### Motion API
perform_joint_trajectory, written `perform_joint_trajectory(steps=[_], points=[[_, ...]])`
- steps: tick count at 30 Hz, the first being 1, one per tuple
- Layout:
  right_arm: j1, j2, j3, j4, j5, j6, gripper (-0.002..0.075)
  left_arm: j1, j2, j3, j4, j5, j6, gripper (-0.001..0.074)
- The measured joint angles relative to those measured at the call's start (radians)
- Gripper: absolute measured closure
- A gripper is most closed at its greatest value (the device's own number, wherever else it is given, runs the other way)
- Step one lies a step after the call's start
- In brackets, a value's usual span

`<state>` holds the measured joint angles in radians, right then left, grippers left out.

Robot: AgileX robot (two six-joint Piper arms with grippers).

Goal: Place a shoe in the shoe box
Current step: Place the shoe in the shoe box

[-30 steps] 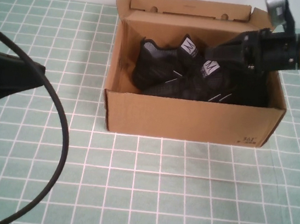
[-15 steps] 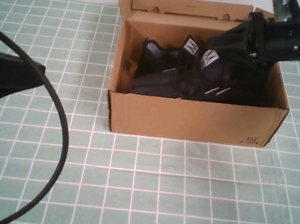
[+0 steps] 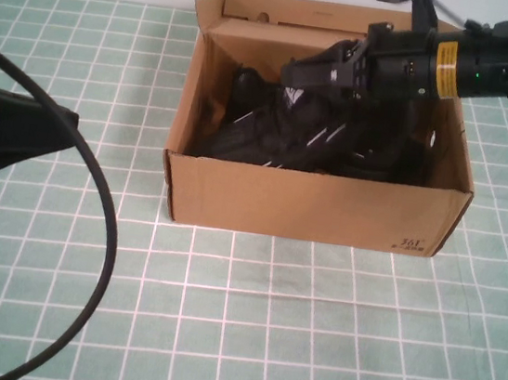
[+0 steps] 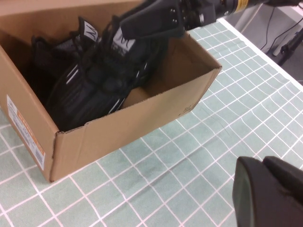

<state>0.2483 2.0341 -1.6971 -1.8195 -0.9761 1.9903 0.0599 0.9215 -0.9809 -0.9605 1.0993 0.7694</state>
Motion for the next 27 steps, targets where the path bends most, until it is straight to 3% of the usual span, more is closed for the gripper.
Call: perform_joint_trajectory(steps=[8,13,18,24,27], points=[[0.004,-0.027,0.0,0.002,0.123,-0.383,0.0546,0.0,0.0,0.0,0.0,0.001,0.0,0.0738],[0.004,-0.027,0.0,0.006,0.136,-0.449,0.0508,0.0,0.0,0.0,0.0,-0.003,0.0,0.0738],[0.004,-0.031,0.0,0.006,0.153,-0.214,0.0496,0.0,0.0,0.0,0.0,-0.007,0.0,0.0738],[0.014,-0.045,0.0,0.016,0.151,0.38,0.0515,0.0,0.0,0.0,0.0,-0.011,0.0,0.0738],[0.014,-0.045,0.0,0.016,0.101,0.587,0.0534,0.0,0.0,0.0,0.0,-0.011,-0.005,0.0738]])
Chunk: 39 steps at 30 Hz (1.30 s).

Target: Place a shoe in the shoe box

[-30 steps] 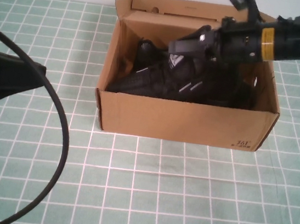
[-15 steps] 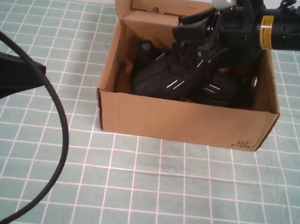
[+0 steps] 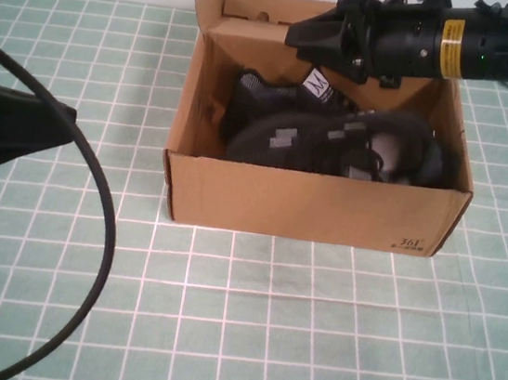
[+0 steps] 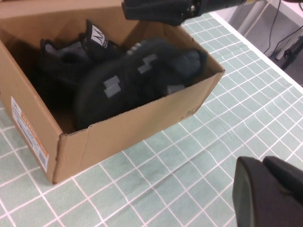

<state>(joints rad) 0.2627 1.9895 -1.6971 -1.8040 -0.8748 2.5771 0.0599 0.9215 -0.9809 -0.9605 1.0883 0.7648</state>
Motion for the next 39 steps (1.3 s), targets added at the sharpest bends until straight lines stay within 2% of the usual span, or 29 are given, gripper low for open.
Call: perform_joint_trajectory(steps=[3,6,17,20,29,34,39], points=[[0.0,0.008,0.0,0.002,-0.055,0.163,0.0576,0.0,0.0,0.0,0.0,0.0,-0.007,0.0738],[-0.002,0.026,0.0,0.002,-0.106,0.229,0.0624,0.0,0.0,0.0,0.002,0.002,-0.013,0.0738],[-0.15,-0.029,0.0,-0.006,-0.291,0.18,0.0711,0.0,0.0,0.0,0.018,0.09,-0.015,0.0738],[-0.175,-0.111,0.0,-0.006,-0.289,0.084,0.0713,0.0,0.0,0.0,0.018,0.104,-0.015,0.0738],[-0.18,-0.403,0.0,-0.004,-0.212,-0.374,0.0714,0.0,0.0,0.0,-0.016,0.111,-0.015,0.0738],[-0.18,-0.559,0.0,-0.002,-0.023,-0.652,0.0715,0.0,0.0,0.0,-0.032,0.112,-0.015,0.0738],[-0.18,-0.646,-0.002,0.013,0.219,-0.787,0.0715,0.0,0.0,0.0,-0.041,0.112,-0.024,0.0738]])
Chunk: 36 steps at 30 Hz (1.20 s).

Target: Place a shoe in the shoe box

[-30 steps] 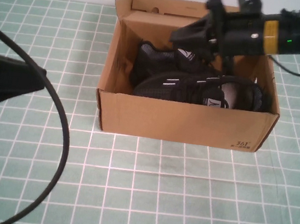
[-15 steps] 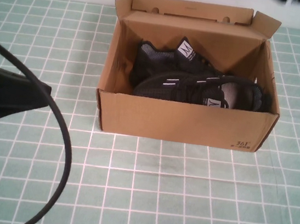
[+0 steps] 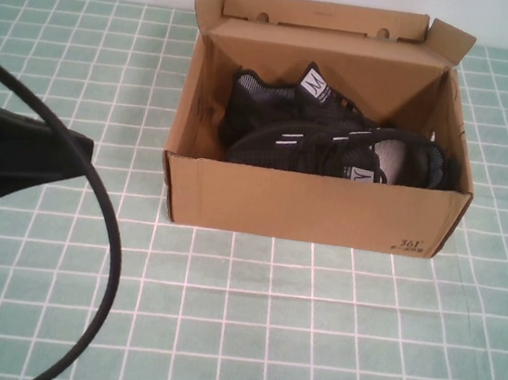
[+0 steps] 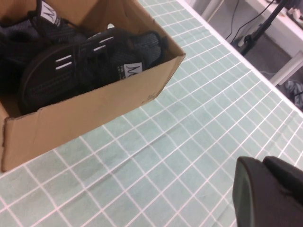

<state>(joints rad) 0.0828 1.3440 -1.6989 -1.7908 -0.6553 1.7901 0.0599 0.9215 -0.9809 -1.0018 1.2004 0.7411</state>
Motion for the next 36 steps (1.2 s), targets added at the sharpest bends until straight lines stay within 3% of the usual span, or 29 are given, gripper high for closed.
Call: perform_joint_trajectory(steps=[7,14,18,24,28,32,36], points=[[0.0,0.019,0.0,0.023,0.422,-0.115,0.0715,0.0,0.0,0.0,-0.024,0.018,-0.004,0.0738],[-0.002,0.063,0.006,0.04,0.725,-0.408,0.0715,0.0,0.0,0.0,-0.026,0.028,-0.004,0.0738],[-0.004,0.08,0.008,0.071,0.968,-0.455,0.0715,0.0,0.0,0.0,-0.026,0.028,-0.004,0.0738],[-0.008,0.11,0.008,0.364,1.449,-0.481,0.0716,0.0,0.0,0.0,-0.026,0.028,-0.004,0.0738],[-0.009,0.151,0.008,0.686,1.676,-0.581,0.0716,0.0,0.0,0.0,-0.026,0.028,-0.004,0.0738],[0.005,0.201,0.039,0.986,1.672,-0.781,0.0716,0.0,0.0,0.0,-0.026,0.03,-0.002,0.0738],[0.079,0.227,0.105,1.173,1.565,-1.004,0.0716,-0.006,0.0,0.0,-0.026,0.03,0.0,0.0738]])
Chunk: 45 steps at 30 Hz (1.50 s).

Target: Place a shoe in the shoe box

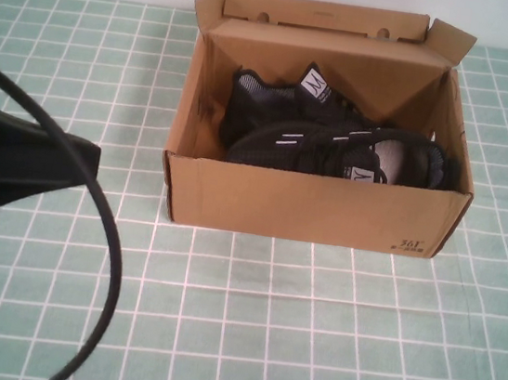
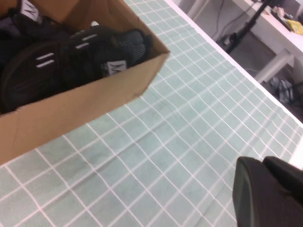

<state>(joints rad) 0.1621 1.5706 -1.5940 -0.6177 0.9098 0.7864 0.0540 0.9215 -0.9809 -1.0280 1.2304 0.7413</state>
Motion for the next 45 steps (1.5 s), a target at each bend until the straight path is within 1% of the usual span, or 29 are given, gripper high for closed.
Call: perform_joint_trajectory(steps=[2,8,12,15,18,22,25,30,34,37,40,43,45], points=[[0.065,0.0,0.023,0.042,-0.048,-0.095,0.0716,-0.025,0.0,0.0,0.01,0.0,0.0,0.0738],[0.257,-0.004,0.027,0.06,-0.092,-0.288,0.0717,-0.134,-0.002,0.0,0.118,0.0,0.007,0.0738],[0.364,-0.035,0.027,0.108,-0.096,-0.403,0.0717,-0.164,-0.033,0.0,0.18,0.002,0.009,0.0738],[0.42,-0.081,0.027,0.199,-0.096,-0.527,0.0717,-0.17,-0.081,0.0,0.248,-0.02,-0.032,0.0738],[0.435,-0.141,0.027,0.316,-0.088,-0.645,0.0716,-0.17,-0.142,0.0,0.357,-0.068,-0.111,0.0738],[0.437,-0.232,0.049,0.408,-0.08,-0.7,0.0717,-0.17,-0.248,0.0,0.522,-0.132,-0.228,0.0738],[0.437,-0.32,0.098,0.415,-0.08,-0.721,0.0717,-0.17,-0.337,0.0,0.65,-0.145,-0.314,0.0738],[0.437,-0.477,0.228,0.373,-0.077,-0.722,0.0717,-0.17,-0.486,0.0,0.907,-0.121,-0.471,0.0738],[0.437,-0.62,0.346,0.358,-0.088,-0.72,0.0717,-0.17,-0.589,0.045,1.071,-0.115,-0.605,0.0738],[0.437,-0.709,0.408,0.356,-0.048,-0.723,0.0717,-0.17,-0.648,0.112,1.093,-0.113,-0.657,0.0738],[0.437,-0.801,0.457,0.352,-0.005,-0.716,0.0717,-0.17,-0.68,0.201,1.067,-0.113,-0.675,0.0738],[0.437,-0.908,0.526,0.326,0.003,-0.711,0.0717,-0.17,-0.685,0.284,1.015,-0.119,-0.679,0.0738],[0.437,-0.981,0.589,0.293,0.003,-0.679,0.0717,-0.17,-0.685,0.334,0.96,-0.153,-0.679,0.0738]])
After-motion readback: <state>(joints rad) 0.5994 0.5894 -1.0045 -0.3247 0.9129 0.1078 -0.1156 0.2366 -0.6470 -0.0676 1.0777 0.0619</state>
